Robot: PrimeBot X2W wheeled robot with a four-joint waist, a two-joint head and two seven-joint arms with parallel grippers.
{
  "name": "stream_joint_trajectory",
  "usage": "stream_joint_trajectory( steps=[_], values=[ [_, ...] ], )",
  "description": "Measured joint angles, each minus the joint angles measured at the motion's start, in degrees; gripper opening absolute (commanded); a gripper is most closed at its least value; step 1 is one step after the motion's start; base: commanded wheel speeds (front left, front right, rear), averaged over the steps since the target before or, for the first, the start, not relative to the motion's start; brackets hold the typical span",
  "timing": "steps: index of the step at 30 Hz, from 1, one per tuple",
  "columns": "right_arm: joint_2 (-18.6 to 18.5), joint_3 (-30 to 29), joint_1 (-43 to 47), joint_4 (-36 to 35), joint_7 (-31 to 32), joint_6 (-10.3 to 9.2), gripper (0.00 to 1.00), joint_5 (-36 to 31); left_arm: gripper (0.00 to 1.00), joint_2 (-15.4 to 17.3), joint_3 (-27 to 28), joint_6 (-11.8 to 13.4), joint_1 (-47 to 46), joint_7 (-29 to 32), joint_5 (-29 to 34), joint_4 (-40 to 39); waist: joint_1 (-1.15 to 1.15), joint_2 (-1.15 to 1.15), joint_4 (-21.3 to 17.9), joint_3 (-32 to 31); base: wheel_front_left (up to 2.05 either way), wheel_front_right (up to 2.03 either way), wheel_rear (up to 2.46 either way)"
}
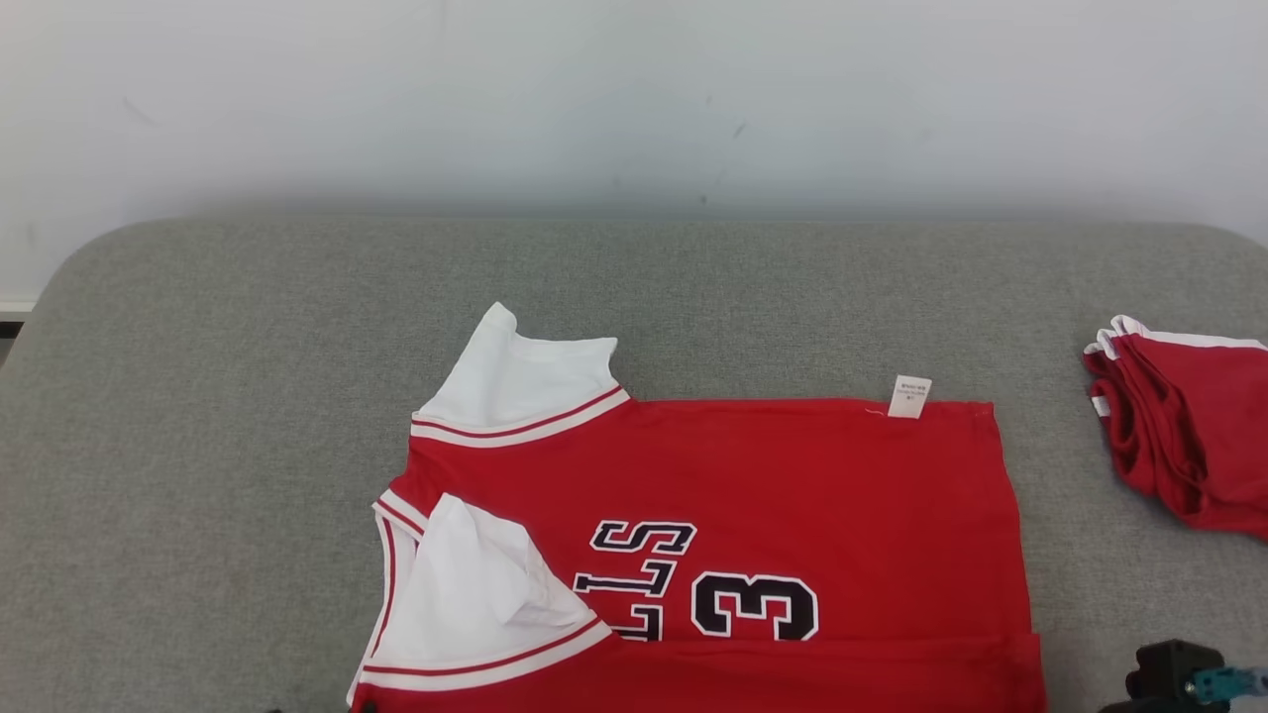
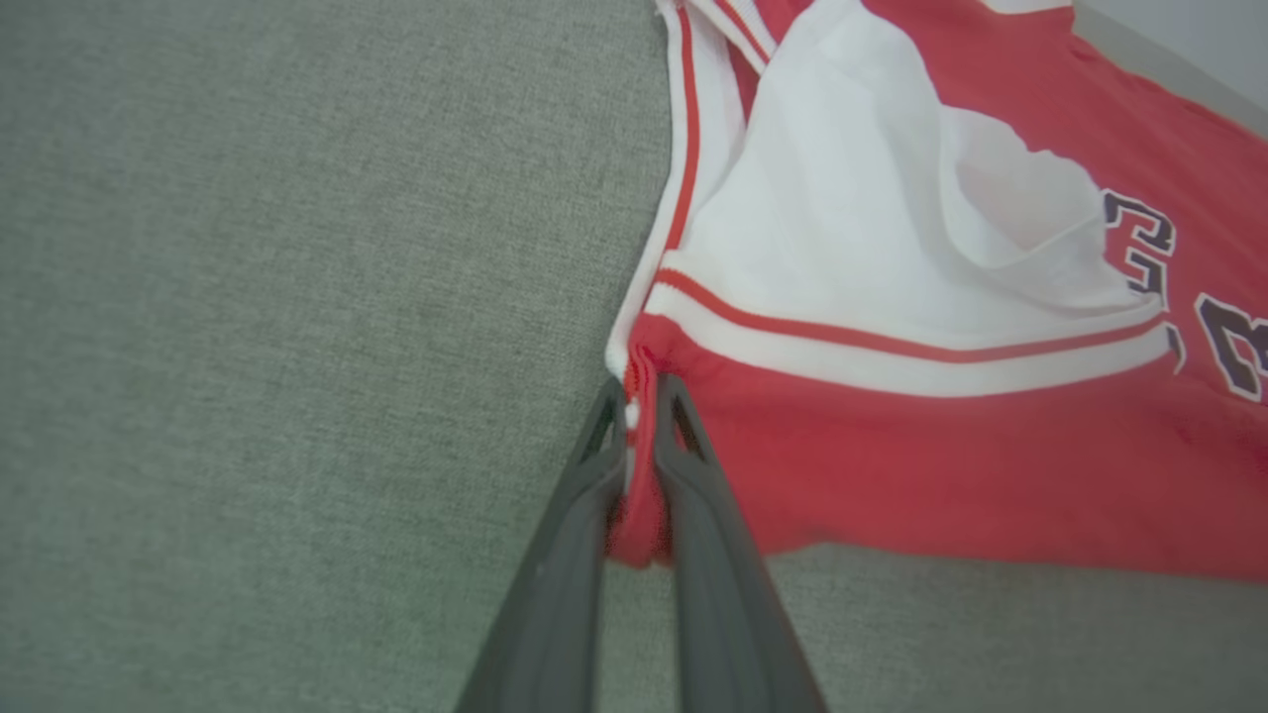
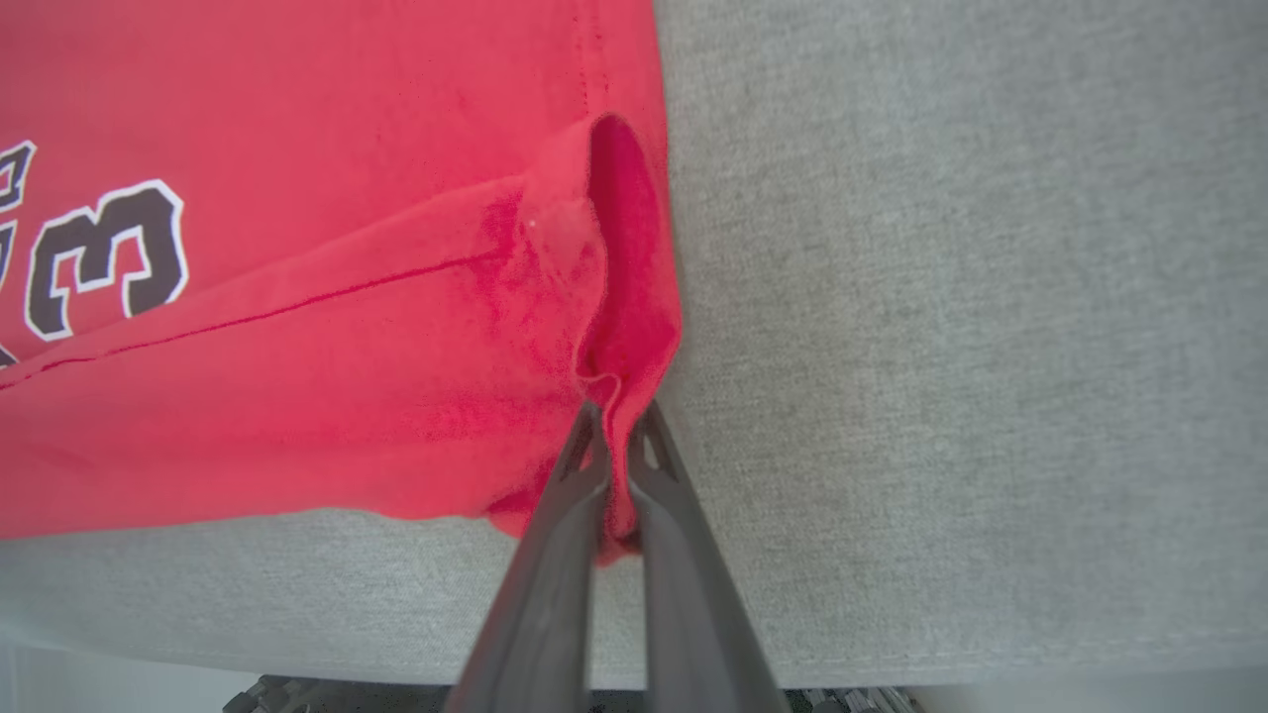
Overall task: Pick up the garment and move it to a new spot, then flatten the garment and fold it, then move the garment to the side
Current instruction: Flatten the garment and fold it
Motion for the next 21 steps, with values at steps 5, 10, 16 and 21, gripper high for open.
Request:
stream_joint_trajectory(
  steps=[5, 10, 16, 21],
  values=[
    [0.0, 1.2, 0.3, 3.1, -0.6, 0.00, 1.00, 0.1, 1.00, -1.4, -0.5, 0.0, 0.0, -1.8, 1.1, 2.9, 0.00, 0.00, -0.3, -0.4, 0.00, 0.00, 0.00],
    [0.0, 1.7, 0.4, 3.6, -5.8, 0.00, 1.00, 1.0, 1.00, -2.6, 1.0, -0.2, 0.5, -6.0, 0.8, 4.1, 0.00, 0.00, -0.5, -1.4, 0.00, 0.00, 0.00],
    [0.0, 1.7, -0.6, 2.7, -18.8, 0.00, 1.00, 3.3, 1.00, -3.3, 7.3, -2.1, 1.1, -9.7, 5.3, 1.2, 0.00, 0.00, -0.1, -3.2, 0.00, 0.00, 0.00],
    [-0.1, 5.7, -1.6, 4.0, -30.2, 0.00, 1.00, 1.7, 1.00, -8.4, 18.4, -6.7, 2.9, -9.9, 14.2, -4.9, 0.00, 0.00, 0.3, -4.7, 0.00, 0.00, 0.00]
  ],
)
